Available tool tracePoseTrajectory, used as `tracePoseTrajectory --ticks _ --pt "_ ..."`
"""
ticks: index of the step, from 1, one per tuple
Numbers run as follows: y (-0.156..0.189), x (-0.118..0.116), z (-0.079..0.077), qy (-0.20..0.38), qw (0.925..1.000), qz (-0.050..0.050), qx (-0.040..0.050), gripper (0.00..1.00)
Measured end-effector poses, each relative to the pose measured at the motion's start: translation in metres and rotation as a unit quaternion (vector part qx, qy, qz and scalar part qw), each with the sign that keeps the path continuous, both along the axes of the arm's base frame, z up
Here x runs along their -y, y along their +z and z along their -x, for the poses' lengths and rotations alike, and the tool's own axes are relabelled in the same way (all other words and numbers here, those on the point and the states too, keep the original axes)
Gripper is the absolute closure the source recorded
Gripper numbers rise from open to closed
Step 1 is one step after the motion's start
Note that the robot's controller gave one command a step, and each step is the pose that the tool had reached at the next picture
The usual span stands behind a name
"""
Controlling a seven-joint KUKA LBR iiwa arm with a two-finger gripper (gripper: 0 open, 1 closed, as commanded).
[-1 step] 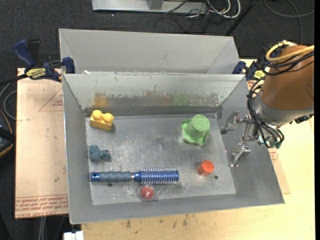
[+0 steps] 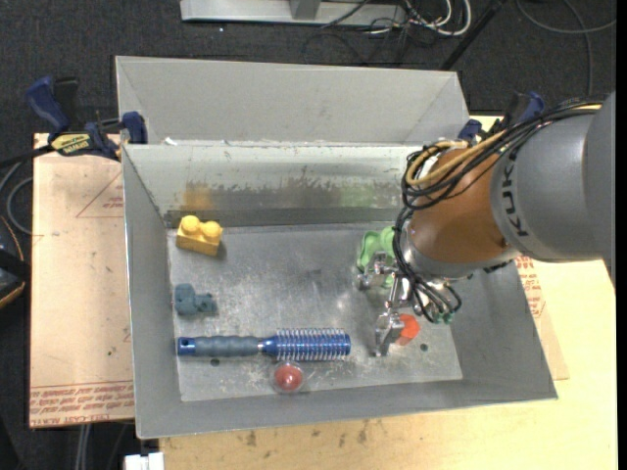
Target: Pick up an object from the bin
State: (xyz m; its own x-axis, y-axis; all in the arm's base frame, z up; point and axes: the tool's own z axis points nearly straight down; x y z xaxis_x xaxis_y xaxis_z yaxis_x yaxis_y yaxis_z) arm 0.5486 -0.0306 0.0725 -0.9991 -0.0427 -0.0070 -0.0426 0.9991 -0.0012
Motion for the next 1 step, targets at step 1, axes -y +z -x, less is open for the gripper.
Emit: tracePoseTrajectory --ticks 1 --pt "0.0036 -0.0272 0.0600 -0.025 0.9996 -0.001 0.0095 0.00"
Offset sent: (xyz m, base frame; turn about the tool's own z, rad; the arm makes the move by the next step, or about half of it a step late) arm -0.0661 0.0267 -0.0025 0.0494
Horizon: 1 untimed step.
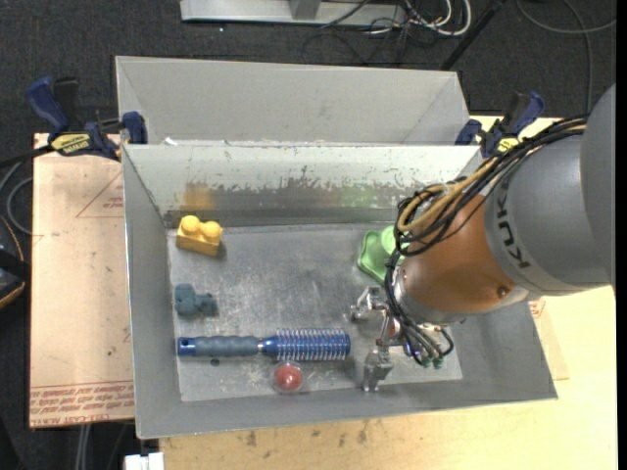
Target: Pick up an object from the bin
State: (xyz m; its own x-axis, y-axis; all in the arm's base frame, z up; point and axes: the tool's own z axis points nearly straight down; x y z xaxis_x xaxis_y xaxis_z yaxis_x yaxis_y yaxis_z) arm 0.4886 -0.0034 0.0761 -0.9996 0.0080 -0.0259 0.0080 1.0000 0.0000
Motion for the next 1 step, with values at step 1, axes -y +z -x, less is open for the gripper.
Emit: tracePoseTrajectory --ticks 1 --pt "0.0027 -0.0756 -0.0067 0.065 0.9978 0.000 -0.0081 0.00"
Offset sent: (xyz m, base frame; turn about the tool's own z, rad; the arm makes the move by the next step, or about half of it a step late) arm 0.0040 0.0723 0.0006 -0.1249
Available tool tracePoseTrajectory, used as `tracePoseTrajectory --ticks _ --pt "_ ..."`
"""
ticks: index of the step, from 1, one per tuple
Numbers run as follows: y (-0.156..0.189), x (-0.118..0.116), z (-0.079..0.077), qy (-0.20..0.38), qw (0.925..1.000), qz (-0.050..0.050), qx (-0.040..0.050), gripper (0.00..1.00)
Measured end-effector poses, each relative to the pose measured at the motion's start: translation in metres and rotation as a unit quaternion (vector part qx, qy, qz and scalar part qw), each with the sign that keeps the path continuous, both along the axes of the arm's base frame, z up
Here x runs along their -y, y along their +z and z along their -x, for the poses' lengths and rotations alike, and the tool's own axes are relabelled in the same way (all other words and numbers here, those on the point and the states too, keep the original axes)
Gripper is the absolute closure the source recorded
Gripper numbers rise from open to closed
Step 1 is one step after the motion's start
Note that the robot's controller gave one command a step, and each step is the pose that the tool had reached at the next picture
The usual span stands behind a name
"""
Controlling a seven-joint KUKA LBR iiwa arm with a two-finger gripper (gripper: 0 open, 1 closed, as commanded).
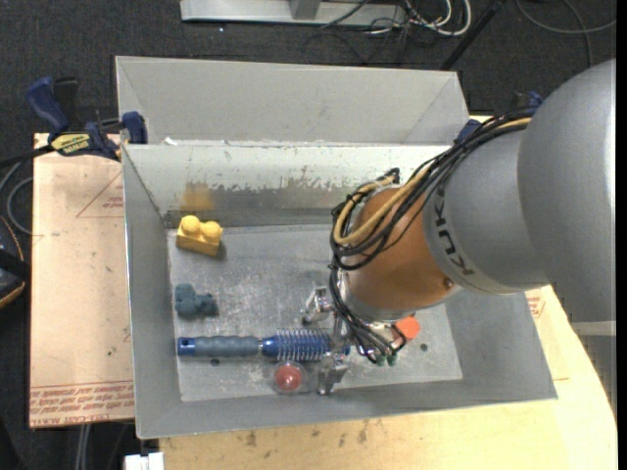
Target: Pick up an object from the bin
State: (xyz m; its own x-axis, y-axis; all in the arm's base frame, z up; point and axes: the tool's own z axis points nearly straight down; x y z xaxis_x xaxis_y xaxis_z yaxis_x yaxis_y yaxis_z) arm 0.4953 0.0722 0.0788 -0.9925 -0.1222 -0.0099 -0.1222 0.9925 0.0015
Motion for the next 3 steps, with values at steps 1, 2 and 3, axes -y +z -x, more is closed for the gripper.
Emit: tracePoseTrajectory --ticks 1,2,3 --pt "0.001 0.002 -0.001 -0.002 1.0000 0.000 0.0018 1.00" --pt "0.112 0.000 0.006 0.043 0.9991 0.001 -0.0010 1.00" --pt "0.174 -0.003 0.009 0.042 0.9991 0.001 -0.0008 1.00"
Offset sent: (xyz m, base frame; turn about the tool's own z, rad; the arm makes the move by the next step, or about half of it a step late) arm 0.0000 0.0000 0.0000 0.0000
